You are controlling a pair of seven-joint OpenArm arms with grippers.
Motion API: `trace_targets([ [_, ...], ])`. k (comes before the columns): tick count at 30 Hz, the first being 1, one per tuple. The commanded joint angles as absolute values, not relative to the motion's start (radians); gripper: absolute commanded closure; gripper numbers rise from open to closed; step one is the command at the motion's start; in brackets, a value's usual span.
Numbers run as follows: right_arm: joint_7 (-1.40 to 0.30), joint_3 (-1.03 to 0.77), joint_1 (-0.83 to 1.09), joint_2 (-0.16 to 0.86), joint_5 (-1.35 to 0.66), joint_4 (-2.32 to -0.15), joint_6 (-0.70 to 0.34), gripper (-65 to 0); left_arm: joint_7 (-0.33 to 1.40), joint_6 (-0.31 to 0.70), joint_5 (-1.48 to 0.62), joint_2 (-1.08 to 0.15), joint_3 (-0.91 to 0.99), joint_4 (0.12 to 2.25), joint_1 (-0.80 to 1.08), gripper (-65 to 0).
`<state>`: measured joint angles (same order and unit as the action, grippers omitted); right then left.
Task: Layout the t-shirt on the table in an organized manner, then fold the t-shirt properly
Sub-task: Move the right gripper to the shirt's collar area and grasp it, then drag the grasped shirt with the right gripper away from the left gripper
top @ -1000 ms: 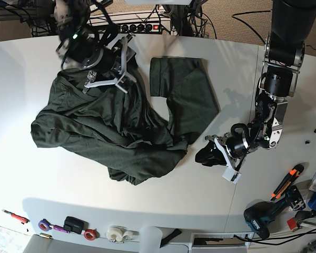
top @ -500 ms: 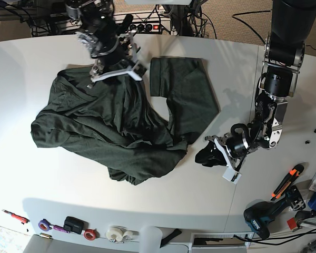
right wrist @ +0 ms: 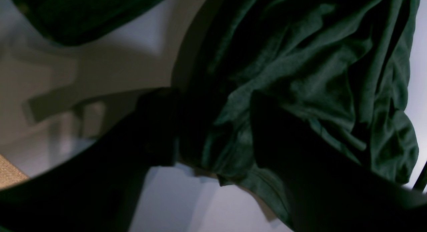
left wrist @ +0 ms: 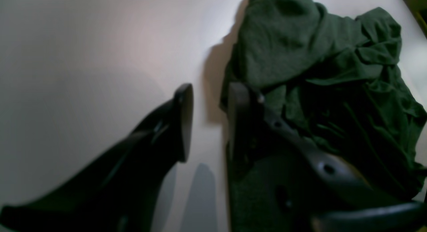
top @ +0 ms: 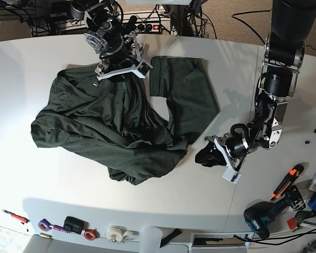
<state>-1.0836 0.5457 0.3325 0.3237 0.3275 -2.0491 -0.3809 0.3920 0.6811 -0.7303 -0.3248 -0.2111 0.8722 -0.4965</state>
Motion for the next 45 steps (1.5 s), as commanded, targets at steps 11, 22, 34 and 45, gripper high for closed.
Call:
trace_targets([
  [11,-1.092,0.543,0.249,0.329,0.39,-2.064,-0.302,0.0,0.367,0.69,-0.751,-0.33,-0.207,0.889,-0.529,-19.4],
  [22,-1.116,0.543,0.286,0.411,0.427,-2.356,-0.289,0.0,0.367,0.693,-0.725,-0.335,-0.207,0.889,-0.529,-19.4],
  [34,-0.955,0.433,0.097,0.425,0.59,-2.356,-0.118,0.0,0.374,0.698,-0.733,-0.335,-0.207,0.889,-0.529,-19.4],
  [45,-0.818,0.084,-0.17,0.324,0.292,-2.2,-0.125,0.0,0.376,0.698,-0.733,-0.332,-0.207,0.889,-0.529,-19.4],
])
